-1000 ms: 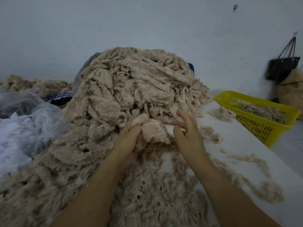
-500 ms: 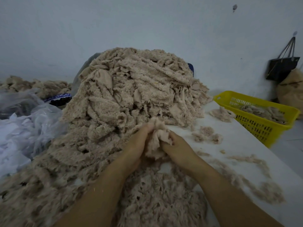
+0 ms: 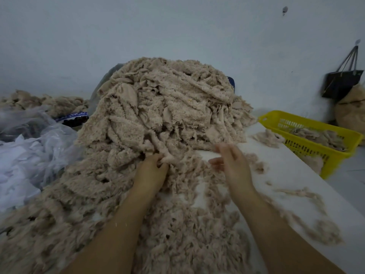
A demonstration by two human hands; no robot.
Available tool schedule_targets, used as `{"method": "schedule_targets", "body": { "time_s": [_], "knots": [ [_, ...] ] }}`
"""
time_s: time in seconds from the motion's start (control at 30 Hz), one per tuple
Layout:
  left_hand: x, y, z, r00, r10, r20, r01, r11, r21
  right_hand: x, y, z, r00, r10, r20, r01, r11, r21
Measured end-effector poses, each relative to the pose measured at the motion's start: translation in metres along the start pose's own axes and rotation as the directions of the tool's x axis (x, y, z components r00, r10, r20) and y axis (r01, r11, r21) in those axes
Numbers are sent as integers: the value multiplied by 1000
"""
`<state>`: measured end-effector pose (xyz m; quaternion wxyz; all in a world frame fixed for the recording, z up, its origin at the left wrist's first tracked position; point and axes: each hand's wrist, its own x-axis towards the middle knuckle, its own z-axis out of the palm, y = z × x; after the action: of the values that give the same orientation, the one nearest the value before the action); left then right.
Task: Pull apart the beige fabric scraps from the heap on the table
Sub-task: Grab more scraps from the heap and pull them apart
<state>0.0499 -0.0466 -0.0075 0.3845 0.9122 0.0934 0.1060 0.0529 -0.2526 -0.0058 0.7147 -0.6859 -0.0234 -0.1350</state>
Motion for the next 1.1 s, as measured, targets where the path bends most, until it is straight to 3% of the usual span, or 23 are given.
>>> {"method": "schedule_targets", "body": {
  "time_s": [0.1, 0.2, 0.3, 0.37, 0.47, 0.53, 0.63, 0.73, 0.87, 0.97, 1.03, 1.1],
  "knots": [
    [-5, 9, 0, 994, 111, -14, -111, 990, -82, -8, 9, 7, 960, -35, 278, 128, 938, -323],
    [-13, 16, 2, 991, 90, 101, -37, 900, -435, -10, 13, 18, 856, 45, 516, 300, 768, -566],
    [-20, 19, 4, 956, 159, 246, 5, 832, -555, -13, 12, 24, 811, 75, 580, 342, 743, -575],
    [-21, 21, 5, 957, 167, 236, 0, 816, -579, -14, 9, 22, 863, 97, 495, 229, 799, -556],
    [-17, 20, 4, 993, 110, 35, -77, 859, -507, -10, -1, 13, 986, 97, 134, -46, 940, -339],
    [-12, 14, 1, 995, 52, -83, -83, 898, -432, -2, -5, 8, 979, 196, -53, -199, 977, -81],
    [-4, 5, -4, 978, -108, -181, 2, 863, -506, 3, -1, 3, 959, 243, -146, -240, 970, 35],
    [0, 5, -6, 953, -260, -156, 71, 691, -719, 1, -3, 4, 968, 206, -144, -211, 977, -20],
    [4, 7, -10, 958, -286, 15, 97, 276, -956, 0, 1, 3, 979, 62, -193, -87, 988, -126],
    [3, 6, -15, 964, -234, 124, 121, -25, -992, 1, 1, -1, 959, 1, -285, -48, 986, -160],
    [3, 7, -18, 967, -209, 145, 121, -125, -985, 2, -3, -2, 938, -32, -345, -32, 983, -179],
    [3, 12, -19, 975, -191, 113, 101, -69, -992, 4, -5, -4, 916, -99, -389, 17, 978, -208]
  ]
}}
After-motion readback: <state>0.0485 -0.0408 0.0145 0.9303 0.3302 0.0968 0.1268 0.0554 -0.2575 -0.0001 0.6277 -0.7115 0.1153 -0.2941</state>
